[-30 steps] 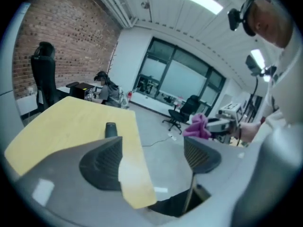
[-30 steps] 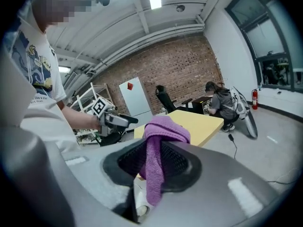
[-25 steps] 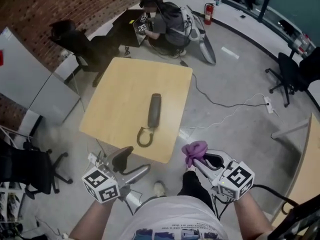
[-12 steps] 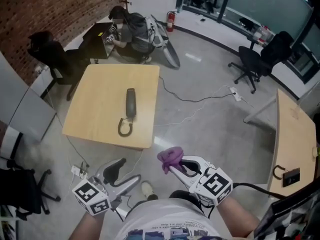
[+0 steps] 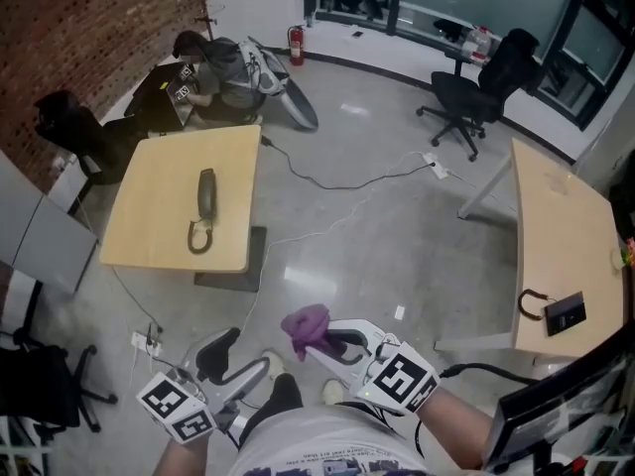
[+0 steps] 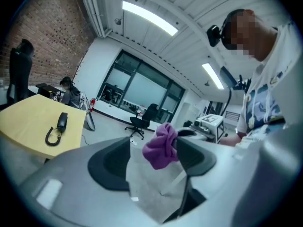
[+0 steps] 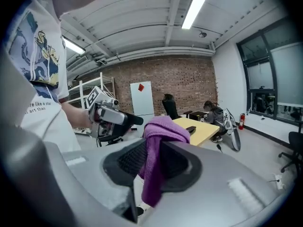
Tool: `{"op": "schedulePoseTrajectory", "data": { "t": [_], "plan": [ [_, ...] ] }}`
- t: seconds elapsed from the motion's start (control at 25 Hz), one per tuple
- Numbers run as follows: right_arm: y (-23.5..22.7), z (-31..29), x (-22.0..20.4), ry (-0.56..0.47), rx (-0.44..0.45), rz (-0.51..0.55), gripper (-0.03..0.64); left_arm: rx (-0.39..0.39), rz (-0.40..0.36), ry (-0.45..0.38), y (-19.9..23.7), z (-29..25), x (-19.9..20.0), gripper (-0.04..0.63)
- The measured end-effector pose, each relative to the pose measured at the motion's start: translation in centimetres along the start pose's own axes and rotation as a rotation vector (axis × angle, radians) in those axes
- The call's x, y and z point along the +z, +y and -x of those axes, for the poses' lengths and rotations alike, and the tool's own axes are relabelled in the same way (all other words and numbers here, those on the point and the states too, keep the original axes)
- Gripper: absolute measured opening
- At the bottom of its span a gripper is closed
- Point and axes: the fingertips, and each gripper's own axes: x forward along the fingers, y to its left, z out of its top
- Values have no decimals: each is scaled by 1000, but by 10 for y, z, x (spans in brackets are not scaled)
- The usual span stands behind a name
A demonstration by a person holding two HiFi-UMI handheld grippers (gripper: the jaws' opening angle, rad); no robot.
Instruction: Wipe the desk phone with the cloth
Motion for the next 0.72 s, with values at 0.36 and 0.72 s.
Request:
{"op": "schedulePoseTrajectory", "data": {
  "t": [0.36,0.72],
  "plan": [
    [34,42,-14,-29,9,-15,91,-10,2,91,-62,6,-28,321],
    [36,52,-12,-58,-80,-19,91,-106,-66,103,-74,-4,-19,321]
  ]
}}
